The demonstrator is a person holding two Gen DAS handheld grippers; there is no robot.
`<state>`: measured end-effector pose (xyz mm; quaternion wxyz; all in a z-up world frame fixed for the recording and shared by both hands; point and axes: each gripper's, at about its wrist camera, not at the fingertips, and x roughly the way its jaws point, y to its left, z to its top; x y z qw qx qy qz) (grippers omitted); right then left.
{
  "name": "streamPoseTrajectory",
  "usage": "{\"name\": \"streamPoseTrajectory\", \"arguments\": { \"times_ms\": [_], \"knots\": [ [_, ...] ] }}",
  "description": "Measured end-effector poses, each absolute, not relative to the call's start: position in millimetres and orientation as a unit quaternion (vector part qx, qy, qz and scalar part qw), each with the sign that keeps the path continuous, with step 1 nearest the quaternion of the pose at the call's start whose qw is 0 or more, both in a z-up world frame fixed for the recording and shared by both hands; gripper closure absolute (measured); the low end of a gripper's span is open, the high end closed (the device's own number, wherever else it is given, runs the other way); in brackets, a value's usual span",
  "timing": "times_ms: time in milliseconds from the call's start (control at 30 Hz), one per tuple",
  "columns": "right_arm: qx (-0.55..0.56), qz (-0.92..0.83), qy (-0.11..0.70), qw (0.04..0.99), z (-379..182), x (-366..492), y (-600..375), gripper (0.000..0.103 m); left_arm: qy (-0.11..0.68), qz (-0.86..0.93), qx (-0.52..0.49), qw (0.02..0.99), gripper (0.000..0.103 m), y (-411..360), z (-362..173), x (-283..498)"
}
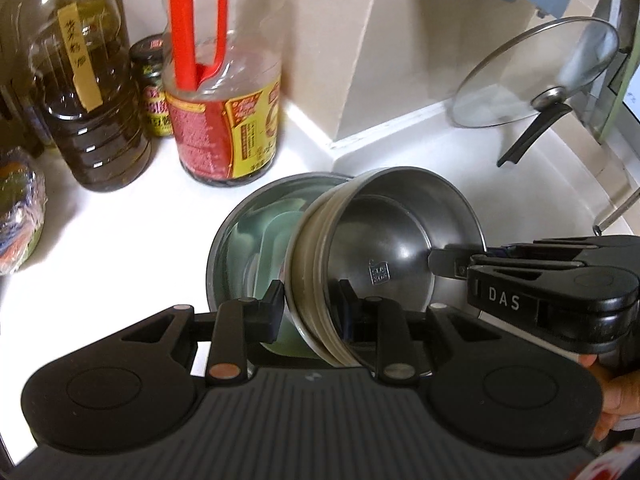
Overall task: Organize plates and bowls
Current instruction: 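Lower the stack onto the green plate inside the steel basin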
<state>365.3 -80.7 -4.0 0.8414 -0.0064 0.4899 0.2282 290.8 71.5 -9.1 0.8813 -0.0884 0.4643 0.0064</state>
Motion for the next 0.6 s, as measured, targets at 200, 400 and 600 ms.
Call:
{"name": "streamPoseTrajectory", "arguments": {
  "times_ms": [200,400,600],
  "knots": [
    [-0.014,0.226,0.5,0.836,-7.6,370.4,-73.2,0.092,0.48,0.006,-0.1,0.872,0.079,77.9,-19.5,296.9],
    [-0.019,0.224,0.515,0.827,-14.0,377.4,-70.7,0.092,0.493,0.003,-0.109,0.863,0.079,81.1,-27.3,302.8],
    [-0.024,0.223,0.526,0.82,-20.0,383.4,-66.9,0.092,0.505,0.003,-0.117,0.855,0.079,84.9,-33.8,309.7]
  ]
}}
